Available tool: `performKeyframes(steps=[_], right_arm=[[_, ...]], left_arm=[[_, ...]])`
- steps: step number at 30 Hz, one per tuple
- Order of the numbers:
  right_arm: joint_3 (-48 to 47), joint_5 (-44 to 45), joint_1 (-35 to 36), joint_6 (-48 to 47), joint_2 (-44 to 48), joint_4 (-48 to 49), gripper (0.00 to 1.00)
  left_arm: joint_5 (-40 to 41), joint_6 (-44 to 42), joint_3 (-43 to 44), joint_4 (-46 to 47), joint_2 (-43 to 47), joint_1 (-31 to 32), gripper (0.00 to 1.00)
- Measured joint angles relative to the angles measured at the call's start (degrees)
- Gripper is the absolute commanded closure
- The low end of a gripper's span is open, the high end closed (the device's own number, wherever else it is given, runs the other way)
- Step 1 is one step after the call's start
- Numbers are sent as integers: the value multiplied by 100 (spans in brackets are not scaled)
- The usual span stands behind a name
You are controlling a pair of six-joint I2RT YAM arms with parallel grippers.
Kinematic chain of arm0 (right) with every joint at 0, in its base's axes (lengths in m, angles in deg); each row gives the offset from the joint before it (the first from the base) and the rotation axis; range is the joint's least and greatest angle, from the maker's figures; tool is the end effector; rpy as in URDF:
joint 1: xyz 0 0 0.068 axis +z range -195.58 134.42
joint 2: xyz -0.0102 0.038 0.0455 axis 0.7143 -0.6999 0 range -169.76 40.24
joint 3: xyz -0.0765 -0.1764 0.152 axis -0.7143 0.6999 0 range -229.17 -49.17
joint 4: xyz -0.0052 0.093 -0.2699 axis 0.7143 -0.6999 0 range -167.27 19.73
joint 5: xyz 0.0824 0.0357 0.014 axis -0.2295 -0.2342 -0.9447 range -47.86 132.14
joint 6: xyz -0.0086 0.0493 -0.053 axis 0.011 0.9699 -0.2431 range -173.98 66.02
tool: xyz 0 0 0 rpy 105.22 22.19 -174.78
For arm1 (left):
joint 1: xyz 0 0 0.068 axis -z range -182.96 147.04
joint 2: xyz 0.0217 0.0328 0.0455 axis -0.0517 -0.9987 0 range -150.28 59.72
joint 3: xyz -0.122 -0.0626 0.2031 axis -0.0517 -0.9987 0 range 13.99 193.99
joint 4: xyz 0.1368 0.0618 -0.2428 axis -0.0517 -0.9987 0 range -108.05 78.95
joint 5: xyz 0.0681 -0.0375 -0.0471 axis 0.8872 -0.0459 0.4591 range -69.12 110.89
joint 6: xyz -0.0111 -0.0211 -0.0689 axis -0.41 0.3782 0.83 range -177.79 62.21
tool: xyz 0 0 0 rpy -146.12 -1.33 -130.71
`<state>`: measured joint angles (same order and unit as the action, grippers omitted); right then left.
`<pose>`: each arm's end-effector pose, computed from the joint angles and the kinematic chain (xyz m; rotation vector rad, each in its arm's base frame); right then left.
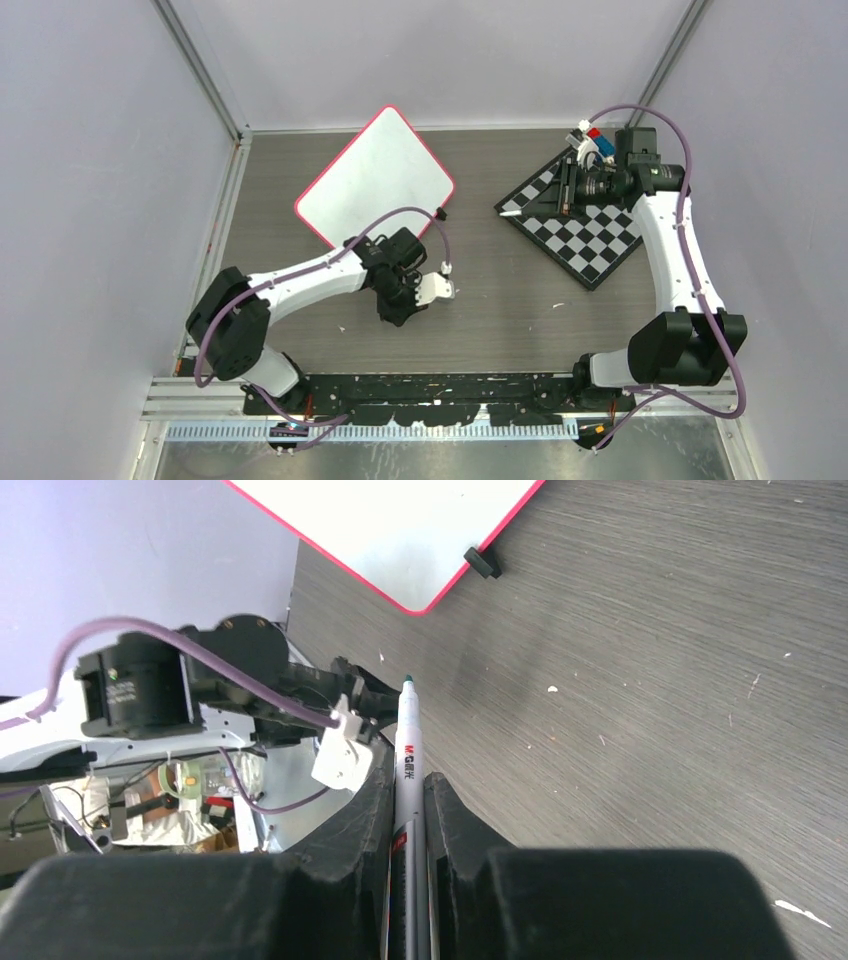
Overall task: Write a sentence on the whiteboard
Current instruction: Place the pen cap at the center of the board.
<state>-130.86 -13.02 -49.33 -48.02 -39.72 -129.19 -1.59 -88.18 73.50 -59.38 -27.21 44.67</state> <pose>0.3091 0.0296 0.3220 -0.1597 2.3469 1.2275 0.1897 -0.2426 0.1511 1.8761 2.2018 -0.6222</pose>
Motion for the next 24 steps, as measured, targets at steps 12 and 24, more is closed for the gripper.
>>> performKeyframes(steps=[12,24], right_arm=[[992,-39,0,527,168,903,100],[1032,-42,0,564,175,1056,100]], left_arm=[[1266,-813,-885,1274,-177,625,75],[1687,-1080,-1025,1480,-181,822,65]])
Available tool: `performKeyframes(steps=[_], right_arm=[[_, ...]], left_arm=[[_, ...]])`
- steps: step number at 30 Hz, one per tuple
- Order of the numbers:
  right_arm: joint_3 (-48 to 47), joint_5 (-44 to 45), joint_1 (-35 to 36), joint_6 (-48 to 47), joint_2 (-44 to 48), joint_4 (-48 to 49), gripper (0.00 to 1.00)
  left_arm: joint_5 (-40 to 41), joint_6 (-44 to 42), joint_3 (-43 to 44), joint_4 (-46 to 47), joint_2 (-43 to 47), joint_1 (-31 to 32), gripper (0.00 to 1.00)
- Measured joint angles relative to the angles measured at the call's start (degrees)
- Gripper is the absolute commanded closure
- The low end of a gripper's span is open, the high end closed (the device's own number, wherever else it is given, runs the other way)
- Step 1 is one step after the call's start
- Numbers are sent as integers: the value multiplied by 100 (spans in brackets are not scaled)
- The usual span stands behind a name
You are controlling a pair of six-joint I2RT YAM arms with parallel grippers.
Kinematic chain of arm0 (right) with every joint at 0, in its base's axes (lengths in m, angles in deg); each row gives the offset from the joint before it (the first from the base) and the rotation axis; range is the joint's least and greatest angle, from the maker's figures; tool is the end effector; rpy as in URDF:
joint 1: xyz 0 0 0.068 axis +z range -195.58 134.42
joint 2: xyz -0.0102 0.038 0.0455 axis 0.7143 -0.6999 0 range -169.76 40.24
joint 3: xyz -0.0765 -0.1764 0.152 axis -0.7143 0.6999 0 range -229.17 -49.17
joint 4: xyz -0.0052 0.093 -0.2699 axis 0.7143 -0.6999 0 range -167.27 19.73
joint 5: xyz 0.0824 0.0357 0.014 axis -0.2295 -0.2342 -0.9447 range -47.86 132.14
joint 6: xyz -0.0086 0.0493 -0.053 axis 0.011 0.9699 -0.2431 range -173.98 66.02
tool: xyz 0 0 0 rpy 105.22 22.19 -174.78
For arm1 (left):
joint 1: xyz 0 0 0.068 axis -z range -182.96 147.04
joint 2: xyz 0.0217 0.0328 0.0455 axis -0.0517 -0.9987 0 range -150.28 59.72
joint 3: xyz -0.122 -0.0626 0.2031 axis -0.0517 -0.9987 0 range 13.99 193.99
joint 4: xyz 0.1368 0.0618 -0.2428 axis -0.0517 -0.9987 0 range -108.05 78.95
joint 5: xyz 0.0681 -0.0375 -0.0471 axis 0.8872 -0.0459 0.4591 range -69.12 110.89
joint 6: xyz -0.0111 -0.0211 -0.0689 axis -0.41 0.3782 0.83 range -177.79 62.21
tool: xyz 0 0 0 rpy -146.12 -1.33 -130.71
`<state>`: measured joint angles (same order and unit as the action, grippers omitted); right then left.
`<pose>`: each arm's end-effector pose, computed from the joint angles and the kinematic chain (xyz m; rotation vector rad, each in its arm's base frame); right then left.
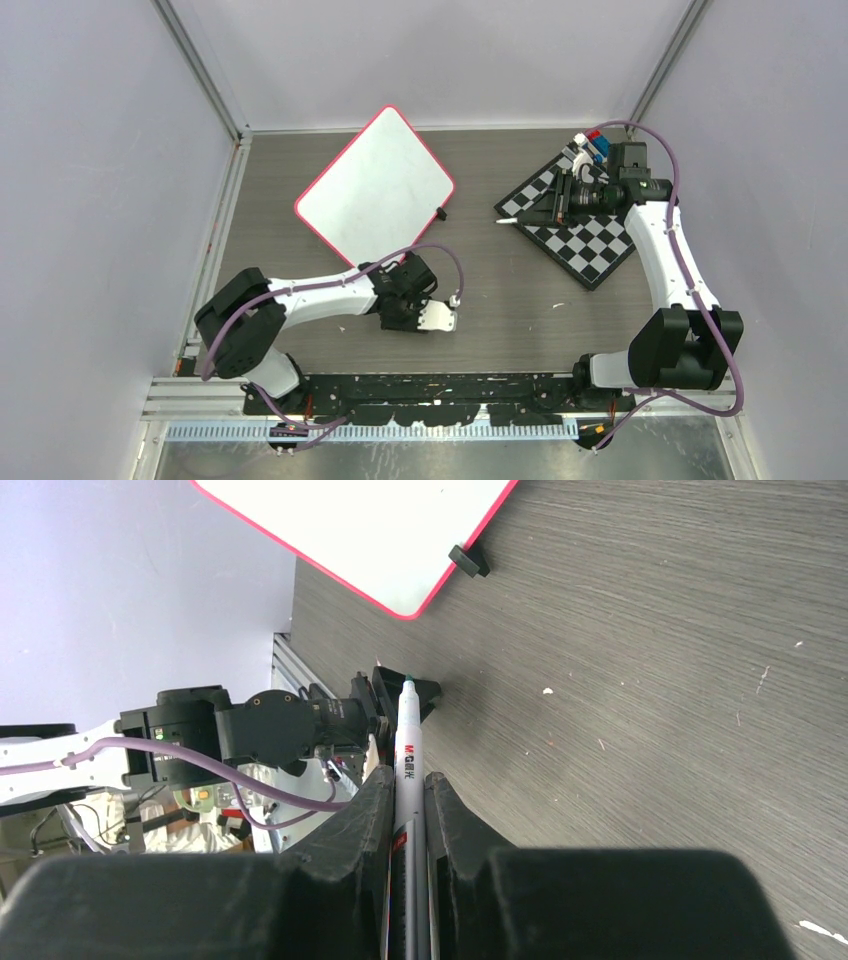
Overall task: Write a sentence on the whiteboard
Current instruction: Place the pen cap at the center of the board.
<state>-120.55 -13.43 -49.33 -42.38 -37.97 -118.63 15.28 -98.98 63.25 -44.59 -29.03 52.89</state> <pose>0.3121 0.0296 0.2823 -0.0701 2.3485 1.2685 0.1639 -0.2524 0.0945 2.1522 1.8748 -0.1929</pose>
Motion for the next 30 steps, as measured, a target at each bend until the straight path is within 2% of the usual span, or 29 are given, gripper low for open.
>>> performKeyframes(steps=[6,12,16,22,30], right_arm=[[37,2,0,-2,44,13,100],[46,0,0,-31,118,15,100],[46,-4,-2,-68,118,15,100],[46,-52,-94,-133,138,-20,100],[46,-138,-472,-420,140,-358,100]], left_arm=[[4,-26,278,-372,-52,2,54],[13,-203,1373,-905,-72,-9,52],[92,-662,1943,-946,-280,-170,50],[101,-1451,2566,-973,-1032,-743,48],[28,-2441,2802,-964,-1628,-1178,51]])
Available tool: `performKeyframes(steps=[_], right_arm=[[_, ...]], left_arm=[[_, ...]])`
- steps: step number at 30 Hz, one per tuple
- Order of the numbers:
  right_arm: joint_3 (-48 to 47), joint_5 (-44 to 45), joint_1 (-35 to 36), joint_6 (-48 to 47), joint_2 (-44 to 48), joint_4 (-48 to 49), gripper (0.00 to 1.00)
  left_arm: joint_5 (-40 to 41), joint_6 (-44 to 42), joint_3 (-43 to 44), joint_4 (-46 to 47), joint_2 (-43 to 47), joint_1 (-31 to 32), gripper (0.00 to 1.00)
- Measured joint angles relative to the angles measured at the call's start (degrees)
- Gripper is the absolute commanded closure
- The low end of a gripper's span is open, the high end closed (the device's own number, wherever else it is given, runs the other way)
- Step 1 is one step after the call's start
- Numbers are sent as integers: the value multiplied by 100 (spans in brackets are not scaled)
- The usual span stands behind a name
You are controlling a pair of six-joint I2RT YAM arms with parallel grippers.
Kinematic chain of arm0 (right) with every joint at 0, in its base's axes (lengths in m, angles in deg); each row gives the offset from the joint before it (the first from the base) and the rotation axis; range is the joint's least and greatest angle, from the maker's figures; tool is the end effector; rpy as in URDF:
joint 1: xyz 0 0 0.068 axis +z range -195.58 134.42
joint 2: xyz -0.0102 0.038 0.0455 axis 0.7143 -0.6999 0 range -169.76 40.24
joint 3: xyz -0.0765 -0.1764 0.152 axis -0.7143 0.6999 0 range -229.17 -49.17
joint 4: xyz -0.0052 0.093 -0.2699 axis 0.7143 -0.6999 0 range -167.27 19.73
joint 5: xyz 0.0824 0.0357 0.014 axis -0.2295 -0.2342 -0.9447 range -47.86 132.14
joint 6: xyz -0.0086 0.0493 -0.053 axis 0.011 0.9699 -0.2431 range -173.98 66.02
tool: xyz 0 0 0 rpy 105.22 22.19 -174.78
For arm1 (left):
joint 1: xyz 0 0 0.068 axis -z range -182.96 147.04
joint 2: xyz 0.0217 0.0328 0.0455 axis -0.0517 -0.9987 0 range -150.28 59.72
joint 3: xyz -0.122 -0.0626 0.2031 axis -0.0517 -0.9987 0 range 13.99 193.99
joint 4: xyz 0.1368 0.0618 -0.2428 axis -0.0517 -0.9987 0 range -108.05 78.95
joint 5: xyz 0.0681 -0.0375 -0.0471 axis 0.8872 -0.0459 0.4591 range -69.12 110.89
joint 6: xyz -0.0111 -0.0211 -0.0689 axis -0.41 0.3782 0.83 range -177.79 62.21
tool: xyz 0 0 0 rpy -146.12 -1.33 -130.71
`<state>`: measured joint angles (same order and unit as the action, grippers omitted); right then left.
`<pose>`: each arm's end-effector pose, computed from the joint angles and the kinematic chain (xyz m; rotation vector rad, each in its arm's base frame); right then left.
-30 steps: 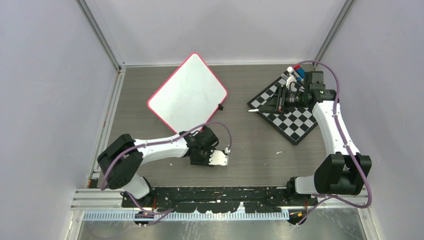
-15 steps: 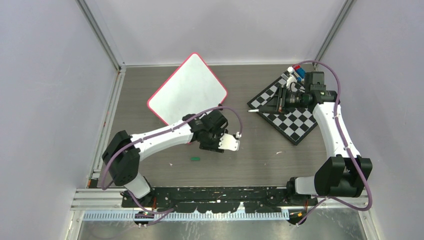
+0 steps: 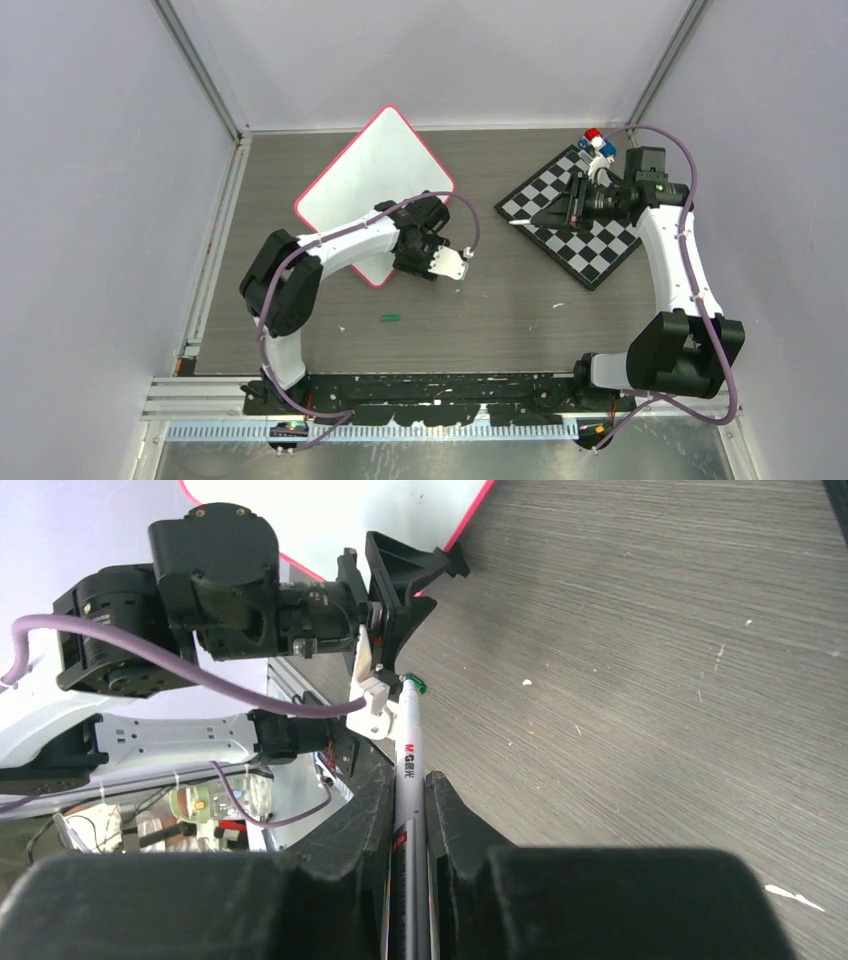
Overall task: Write a sentence on the whiteboard
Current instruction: Place the pen cap at the center of the board, then move the whiteboard stand to the center of the board.
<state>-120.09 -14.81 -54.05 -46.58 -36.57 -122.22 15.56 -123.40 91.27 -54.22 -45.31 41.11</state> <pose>0.3028 0.0063 0.2838 -0.0389 2.3300 1.2426 0.2777 -0.2769 0.1408 2.2995 1.5929 -0.0400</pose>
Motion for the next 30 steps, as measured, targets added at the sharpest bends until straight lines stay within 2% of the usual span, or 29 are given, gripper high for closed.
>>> performKeyframes(steps=[4,16,23,30], right_arm=[[0,-17,-133,-162,7,-175,100],[-39,-39,-225,-546,7,-625,100],[-87,-37,-254,-608,7,-691,100],[-133,-35,-254,-623,7,-789,100]], left_arm=[[-26,-317,72,7,-282,-118,57],[13,-999,356,-81,-787,-199,93],[142,-1473,238,-190,-732,-20,98],[164,-1788,61,-393,-636,684,99]])
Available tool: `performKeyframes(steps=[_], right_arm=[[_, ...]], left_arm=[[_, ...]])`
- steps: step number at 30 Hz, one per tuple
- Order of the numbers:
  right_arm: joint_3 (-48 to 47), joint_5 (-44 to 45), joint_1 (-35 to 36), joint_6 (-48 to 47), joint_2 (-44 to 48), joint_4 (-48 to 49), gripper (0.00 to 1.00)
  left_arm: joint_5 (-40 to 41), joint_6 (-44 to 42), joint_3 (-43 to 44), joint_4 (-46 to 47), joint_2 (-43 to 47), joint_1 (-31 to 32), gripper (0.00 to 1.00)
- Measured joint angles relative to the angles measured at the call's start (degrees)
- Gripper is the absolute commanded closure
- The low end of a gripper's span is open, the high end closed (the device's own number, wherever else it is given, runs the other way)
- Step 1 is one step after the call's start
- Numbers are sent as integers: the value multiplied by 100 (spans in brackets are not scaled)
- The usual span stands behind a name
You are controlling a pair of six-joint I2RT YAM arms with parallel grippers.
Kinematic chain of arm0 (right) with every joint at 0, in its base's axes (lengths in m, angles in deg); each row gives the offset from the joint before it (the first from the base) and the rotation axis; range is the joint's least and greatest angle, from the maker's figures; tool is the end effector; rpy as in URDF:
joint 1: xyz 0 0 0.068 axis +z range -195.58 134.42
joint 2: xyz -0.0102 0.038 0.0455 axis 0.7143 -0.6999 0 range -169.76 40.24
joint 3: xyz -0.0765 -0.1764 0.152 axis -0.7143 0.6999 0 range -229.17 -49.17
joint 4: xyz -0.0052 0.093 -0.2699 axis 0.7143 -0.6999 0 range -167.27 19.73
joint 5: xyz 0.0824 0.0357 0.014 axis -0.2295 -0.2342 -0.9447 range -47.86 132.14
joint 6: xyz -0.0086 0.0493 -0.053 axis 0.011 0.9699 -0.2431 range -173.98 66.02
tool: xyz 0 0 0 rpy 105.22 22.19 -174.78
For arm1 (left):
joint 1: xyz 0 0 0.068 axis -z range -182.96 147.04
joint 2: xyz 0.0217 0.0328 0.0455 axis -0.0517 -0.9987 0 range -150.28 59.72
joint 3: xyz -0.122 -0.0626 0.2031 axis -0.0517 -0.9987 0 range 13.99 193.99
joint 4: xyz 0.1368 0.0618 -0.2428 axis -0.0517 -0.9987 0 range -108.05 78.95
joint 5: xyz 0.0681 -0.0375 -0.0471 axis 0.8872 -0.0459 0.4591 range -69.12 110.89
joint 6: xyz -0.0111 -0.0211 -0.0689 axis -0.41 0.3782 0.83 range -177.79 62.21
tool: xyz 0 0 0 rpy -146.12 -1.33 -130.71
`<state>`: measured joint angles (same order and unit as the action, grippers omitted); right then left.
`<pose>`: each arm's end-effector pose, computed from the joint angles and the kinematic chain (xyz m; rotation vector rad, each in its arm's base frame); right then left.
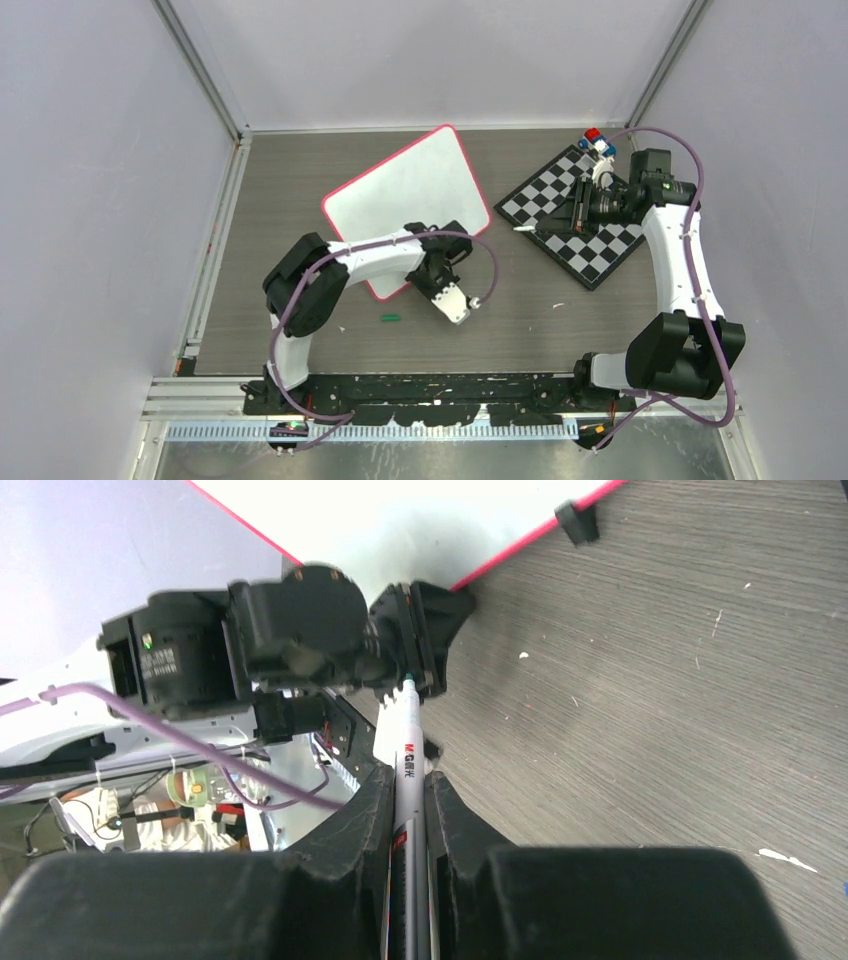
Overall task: Write a sentence on the whiteboard
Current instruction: Move the whiteboard stand to the center of the board.
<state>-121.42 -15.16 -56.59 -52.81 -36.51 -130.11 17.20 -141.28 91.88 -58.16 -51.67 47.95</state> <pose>0.2912 -0.0047 0.2849 -0.0416 2.3666 1.2328 0.2404 -0.3024 0.1006 2.7377 1.1422 -0.0233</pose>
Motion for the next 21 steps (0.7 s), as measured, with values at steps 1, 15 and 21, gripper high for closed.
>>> performKeyframes(steps=[1,15,21], right_arm=[[-22,0,0,-2,0,-15,100],[-52,103,0,-4,28,-72,100],[-68,155,0,50,92,4,100]], left_arm=[[9,-20,-31,-7,13,98,99],[446,114,-238,188,107,807,16],[542,1213,17,-44,413,1410,0]])
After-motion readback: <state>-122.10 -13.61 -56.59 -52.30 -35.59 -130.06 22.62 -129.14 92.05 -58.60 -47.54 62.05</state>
